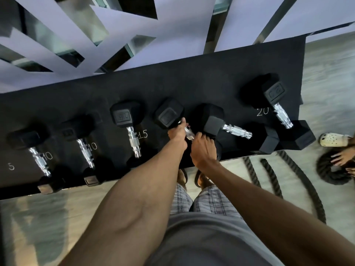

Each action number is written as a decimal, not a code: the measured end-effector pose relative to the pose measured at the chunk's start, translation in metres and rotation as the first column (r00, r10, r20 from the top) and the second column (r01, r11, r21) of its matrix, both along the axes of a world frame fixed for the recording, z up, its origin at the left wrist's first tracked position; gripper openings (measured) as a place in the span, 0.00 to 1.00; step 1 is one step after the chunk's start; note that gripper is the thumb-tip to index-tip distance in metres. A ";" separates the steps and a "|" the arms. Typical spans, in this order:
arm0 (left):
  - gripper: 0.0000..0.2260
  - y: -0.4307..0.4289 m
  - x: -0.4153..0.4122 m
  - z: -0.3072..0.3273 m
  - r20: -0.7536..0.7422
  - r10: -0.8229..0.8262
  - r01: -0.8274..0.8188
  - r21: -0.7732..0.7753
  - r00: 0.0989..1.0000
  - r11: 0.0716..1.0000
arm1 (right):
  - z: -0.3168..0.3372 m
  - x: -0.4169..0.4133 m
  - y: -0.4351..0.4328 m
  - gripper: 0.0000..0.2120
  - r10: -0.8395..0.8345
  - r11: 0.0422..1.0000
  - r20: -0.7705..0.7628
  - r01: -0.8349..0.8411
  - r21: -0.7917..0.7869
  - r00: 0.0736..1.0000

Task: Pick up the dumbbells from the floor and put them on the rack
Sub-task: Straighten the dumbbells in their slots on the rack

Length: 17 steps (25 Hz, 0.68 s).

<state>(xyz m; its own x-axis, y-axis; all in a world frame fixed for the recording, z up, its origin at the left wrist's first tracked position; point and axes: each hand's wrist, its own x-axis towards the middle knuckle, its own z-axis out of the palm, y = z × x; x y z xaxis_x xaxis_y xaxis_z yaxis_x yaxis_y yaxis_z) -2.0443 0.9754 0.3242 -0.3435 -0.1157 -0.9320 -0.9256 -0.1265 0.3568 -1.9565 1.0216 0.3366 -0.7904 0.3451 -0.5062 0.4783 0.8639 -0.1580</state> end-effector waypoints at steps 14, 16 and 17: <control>0.23 0.011 -0.022 0.008 -0.102 -0.360 0.337 -0.193 0.927 0.922 | 0.004 -0.005 0.017 0.10 -0.148 0.950 -0.005 0.141 -0.280 0.989; 0.22 0.014 -0.017 0.009 -0.116 -0.424 0.384 -0.263 0.898 0.885 | 0.013 -0.003 0.028 0.11 -0.092 0.963 -0.020 0.084 -0.256 0.996; 0.20 0.015 -0.015 0.010 -0.123 -0.468 0.416 -0.304 0.875 0.857 | 0.018 0.001 0.035 0.12 -0.073 0.970 -0.032 0.064 -0.235 0.997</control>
